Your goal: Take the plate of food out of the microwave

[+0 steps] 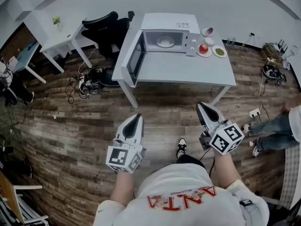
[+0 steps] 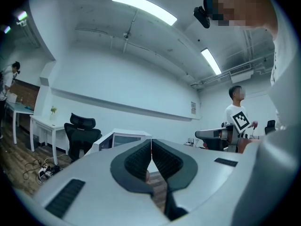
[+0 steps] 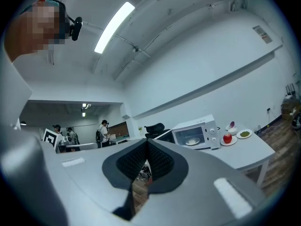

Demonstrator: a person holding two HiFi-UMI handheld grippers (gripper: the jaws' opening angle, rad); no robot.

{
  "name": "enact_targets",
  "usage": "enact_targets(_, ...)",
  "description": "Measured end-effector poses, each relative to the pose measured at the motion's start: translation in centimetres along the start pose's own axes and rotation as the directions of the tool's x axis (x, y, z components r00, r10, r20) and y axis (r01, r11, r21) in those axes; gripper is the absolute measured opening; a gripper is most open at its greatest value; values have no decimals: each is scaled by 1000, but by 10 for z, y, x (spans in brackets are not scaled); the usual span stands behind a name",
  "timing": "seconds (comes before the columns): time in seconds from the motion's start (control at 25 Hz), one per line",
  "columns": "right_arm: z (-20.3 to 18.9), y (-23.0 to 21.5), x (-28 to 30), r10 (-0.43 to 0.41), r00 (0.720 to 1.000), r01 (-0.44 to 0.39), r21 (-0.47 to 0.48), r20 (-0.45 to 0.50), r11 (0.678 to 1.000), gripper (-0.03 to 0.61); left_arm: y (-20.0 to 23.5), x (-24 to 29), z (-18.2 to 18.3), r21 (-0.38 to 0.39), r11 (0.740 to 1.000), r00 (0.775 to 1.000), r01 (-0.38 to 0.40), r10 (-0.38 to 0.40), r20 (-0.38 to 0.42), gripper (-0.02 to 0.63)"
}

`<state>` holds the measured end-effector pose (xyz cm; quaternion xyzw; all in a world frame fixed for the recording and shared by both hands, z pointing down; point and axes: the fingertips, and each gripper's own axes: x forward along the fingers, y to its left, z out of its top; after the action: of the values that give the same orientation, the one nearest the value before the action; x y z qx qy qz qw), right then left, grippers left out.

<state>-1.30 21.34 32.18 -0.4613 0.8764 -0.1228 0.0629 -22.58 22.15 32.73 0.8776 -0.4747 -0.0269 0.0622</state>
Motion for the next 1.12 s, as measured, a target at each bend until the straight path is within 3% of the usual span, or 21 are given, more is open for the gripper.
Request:
enact_targets(0.36, 40, -137, 55, 0, 1000, 0, 40, -10, 999, -3, 2, 143, 3, 0, 999, 998, -43, 42, -37, 12)
enact_targets(0.6, 36, -209, 84, 10, 999, -6, 108, -39, 994, -3, 14, 204, -8, -24, 993, 991, -119, 117, -62, 12)
enact_targets(0.84, 21, -242, 117, 10, 998, 1, 171, -62, 985, -3, 31, 249, -19, -14, 991, 986, -132, 130, -102, 12)
enact_targets(1.12, 14, -264, 167, -42, 995, 57, 171, -88, 984, -3, 73, 301, -20, -5, 996, 992, -90, 89, -92, 12)
